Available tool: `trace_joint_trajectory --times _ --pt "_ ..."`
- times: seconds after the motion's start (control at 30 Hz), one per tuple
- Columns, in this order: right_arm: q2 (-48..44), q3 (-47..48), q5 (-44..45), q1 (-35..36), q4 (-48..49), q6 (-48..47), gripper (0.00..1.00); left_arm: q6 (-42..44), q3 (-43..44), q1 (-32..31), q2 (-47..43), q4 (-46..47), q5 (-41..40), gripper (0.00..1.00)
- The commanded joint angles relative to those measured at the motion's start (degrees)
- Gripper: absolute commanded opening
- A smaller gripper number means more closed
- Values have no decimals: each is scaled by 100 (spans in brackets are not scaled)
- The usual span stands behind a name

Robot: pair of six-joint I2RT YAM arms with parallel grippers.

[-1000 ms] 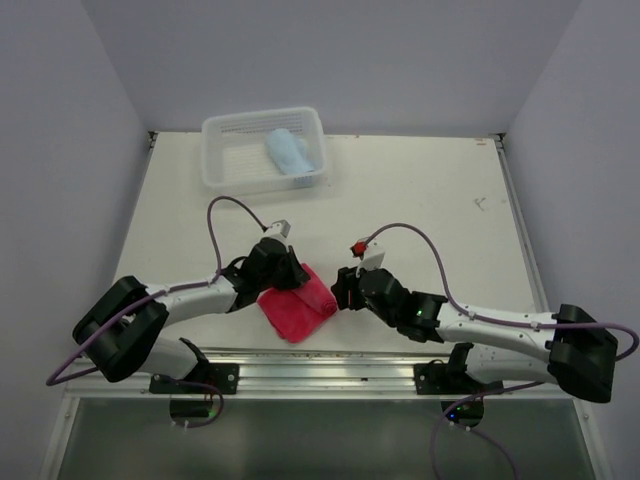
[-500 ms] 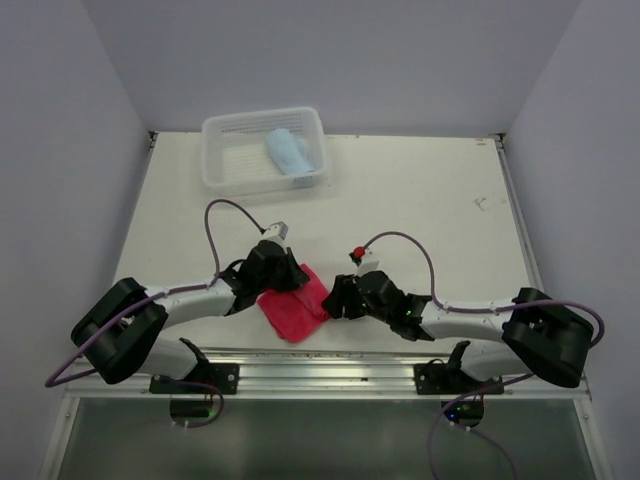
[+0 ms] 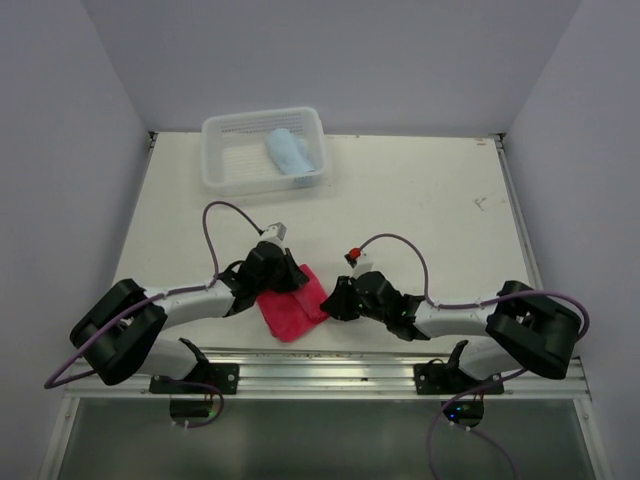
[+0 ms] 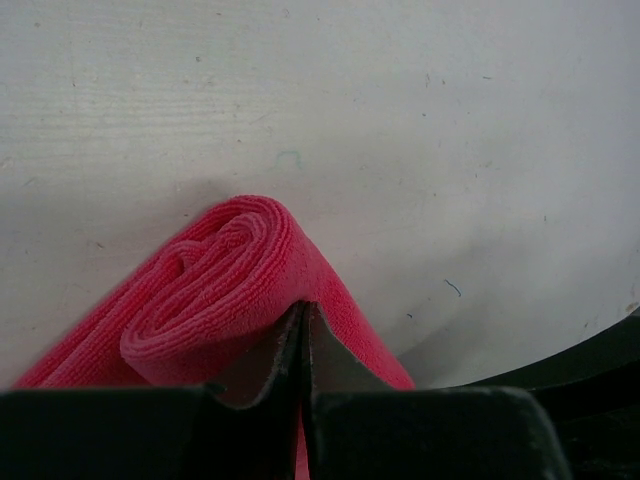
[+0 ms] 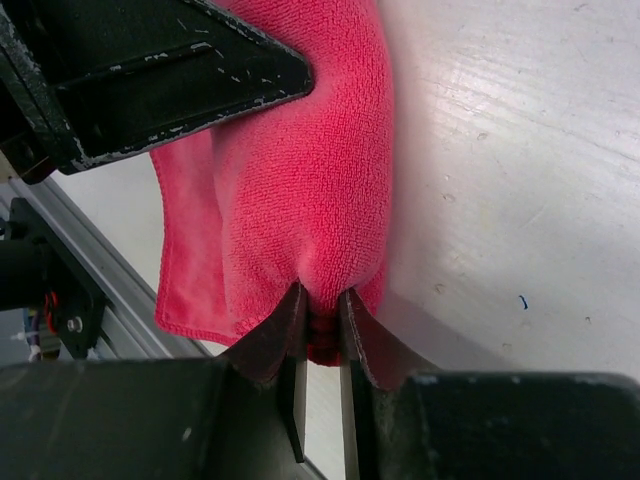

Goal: Roll the towels
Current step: Roll the towel

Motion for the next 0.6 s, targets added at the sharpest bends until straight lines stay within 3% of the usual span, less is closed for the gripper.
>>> trace_joint_trajectory --times 0.0,0.13,0.3,0.47,0.57 --pt "-66 57 24 34 53 -101 12 62 -110 -7 -34 -418 -245 5" --pt "-382 215 314 43 -535 -435 1 123 40 -7 -69 -576 -298 6" --pt "-734 505 780 87 -1203 -1075 0 264 487 1 -105 -866 -482 8" --pt "-761 734 1851 499 -1819 -1718 0 387 1014 80 -149 -1104 -527 9" --pt "-647 918 2888 1113 -2065 -2166 0 405 1243 98 -201 -1157 -465 9"
